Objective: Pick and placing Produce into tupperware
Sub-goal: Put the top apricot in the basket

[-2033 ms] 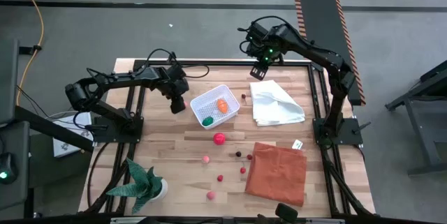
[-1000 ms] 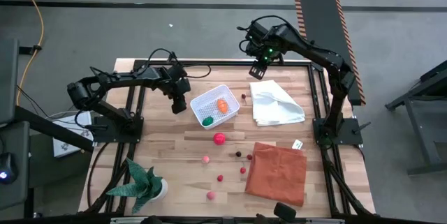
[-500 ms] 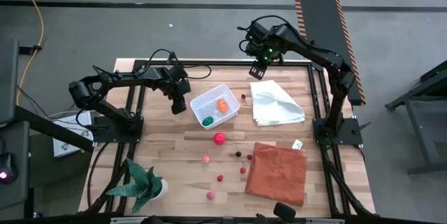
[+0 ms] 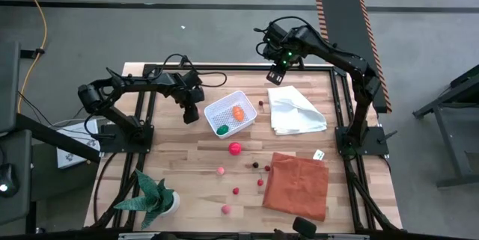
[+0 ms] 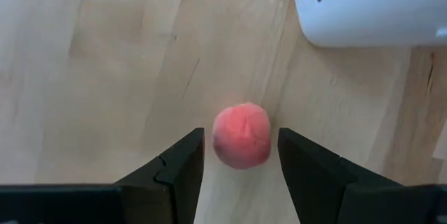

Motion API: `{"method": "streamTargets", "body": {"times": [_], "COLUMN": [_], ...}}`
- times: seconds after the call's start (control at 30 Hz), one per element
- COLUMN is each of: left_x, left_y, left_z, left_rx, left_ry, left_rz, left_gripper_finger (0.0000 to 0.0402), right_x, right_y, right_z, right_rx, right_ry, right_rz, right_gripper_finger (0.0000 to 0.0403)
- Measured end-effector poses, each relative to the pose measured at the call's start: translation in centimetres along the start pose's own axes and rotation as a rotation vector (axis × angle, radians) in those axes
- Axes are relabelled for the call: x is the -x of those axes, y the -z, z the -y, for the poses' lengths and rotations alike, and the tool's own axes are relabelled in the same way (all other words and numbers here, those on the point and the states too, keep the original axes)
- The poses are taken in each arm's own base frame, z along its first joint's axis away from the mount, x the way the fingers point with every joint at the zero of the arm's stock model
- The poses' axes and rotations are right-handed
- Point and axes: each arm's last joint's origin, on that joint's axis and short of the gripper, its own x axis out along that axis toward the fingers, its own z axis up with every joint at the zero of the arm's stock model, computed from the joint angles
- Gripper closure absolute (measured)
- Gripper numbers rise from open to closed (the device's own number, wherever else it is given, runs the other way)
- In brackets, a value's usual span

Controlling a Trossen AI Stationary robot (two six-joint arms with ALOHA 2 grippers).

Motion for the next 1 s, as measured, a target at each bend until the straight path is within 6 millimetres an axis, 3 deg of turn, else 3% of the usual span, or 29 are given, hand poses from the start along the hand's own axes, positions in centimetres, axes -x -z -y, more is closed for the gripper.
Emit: {"method": "streamTargets", "body": {"times": [1.0], "left_x": [-0.69], "left_y": [-0.23], "left_z": [-0.25], "left_rx": [0.060], "left_ry": [-0.008], "left_rz": [0.000], "left_gripper_finger": [0.0230], "right_x": [0.00], "right_y": [-0.14], "right_z": [0.01], "right_rx": [0.000], "right_ry": [0.001], "right_rz": [0.014], "right_gripper_finger": [0.0295]}}
